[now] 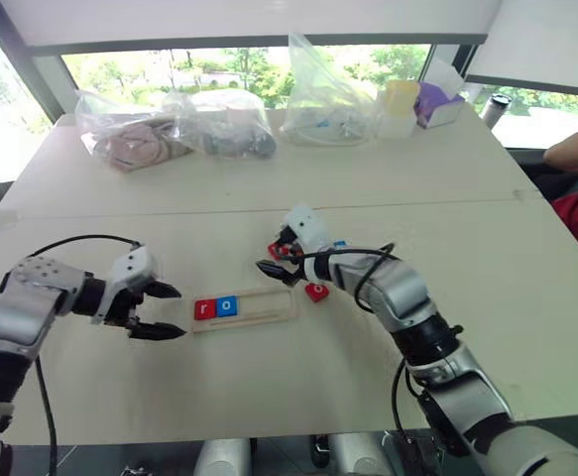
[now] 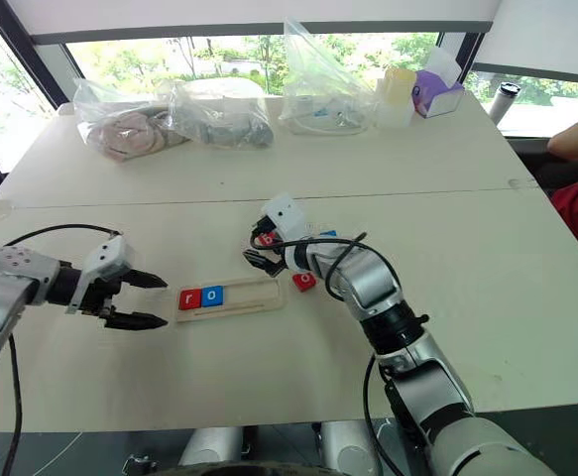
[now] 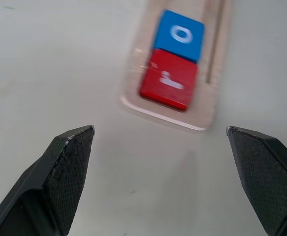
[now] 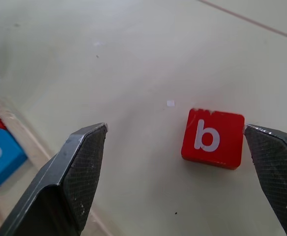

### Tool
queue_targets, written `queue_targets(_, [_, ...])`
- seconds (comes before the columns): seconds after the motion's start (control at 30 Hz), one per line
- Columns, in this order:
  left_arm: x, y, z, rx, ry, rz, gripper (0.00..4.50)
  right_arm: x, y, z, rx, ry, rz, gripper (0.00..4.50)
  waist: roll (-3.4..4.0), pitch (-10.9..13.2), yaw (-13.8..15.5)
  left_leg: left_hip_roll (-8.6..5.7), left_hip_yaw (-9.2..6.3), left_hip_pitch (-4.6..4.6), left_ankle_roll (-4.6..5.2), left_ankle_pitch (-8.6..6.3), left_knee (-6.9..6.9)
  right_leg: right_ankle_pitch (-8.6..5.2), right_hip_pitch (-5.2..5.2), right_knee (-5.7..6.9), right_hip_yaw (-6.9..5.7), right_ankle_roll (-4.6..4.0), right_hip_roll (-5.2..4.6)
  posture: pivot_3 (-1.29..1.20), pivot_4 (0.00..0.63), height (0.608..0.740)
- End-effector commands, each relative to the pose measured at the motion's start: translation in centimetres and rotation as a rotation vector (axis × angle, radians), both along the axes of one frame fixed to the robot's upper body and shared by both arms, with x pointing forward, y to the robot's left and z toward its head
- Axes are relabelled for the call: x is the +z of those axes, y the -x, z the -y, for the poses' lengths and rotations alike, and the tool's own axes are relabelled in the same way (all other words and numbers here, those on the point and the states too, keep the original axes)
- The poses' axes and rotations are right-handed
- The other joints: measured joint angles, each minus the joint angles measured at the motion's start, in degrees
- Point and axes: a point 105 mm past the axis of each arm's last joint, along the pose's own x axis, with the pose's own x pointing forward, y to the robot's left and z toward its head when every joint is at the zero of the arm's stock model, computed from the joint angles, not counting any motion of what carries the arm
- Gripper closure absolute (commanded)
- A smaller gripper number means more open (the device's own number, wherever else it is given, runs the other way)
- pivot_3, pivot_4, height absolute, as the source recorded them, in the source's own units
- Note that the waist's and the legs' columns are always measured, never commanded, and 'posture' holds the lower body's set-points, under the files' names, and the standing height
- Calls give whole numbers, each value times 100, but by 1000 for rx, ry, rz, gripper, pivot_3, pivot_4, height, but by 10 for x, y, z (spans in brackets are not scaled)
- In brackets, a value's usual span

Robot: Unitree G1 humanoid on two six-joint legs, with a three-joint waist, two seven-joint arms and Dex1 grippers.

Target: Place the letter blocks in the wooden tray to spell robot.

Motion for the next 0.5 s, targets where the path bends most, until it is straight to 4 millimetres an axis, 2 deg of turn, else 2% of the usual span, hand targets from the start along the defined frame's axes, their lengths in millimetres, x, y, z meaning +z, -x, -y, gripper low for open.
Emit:
queue_targets(0.03, [23,-2,-4,64,17,104,19,3,-12,0,-61,22,43,0,0,0,-6,0,0,0,0,0,0,1,0,0,0,-1,0,0,150,740])
queue_targets(0.07, [26,-1,-4,79,22,119,19,1,-15,1,-77,24,42,0,0,0,-9,0,-1,0,0,0,-1,1,0,1,0,-1,0,0,150,740])
queue_targets(0.17, [33,0,0,107,42,155,0,-2,-20,1,-101,17,44,784,0,0,-34,2,-4,2,0,0,-2,1,-1,3,0,-1,1,0,150,740])
queue_targets(0.23, [34,1,4,114,53,164,0,-1,-22,0,-103,14,52,2041,0,0,-59,2,-4,6,-1,0,-1,1,2,4,0,-1,1,0,150,740])
queue_targets(0.27, [34,2,5,116,56,164,0,0,-23,-1,-103,10,54,2284,0,0,-73,1,-6,6,-1,1,-1,1,4,5,0,-1,1,0,150,740])
queue_targets(0.33, [33,2,7,118,57,166,0,2,-23,-2,-101,6,59,3271,0,0,-118,1,-7,8,-2,1,-1,1,6,5,0,-1,0,0,150,740])
queue_targets(0.5, [32,1,11,113,55,174,0,15,-20,-2,-89,-27,80,3325,1,1,-142,1,-6,6,-1,1,-4,2,2,4,0,-2,1,0,150,740])
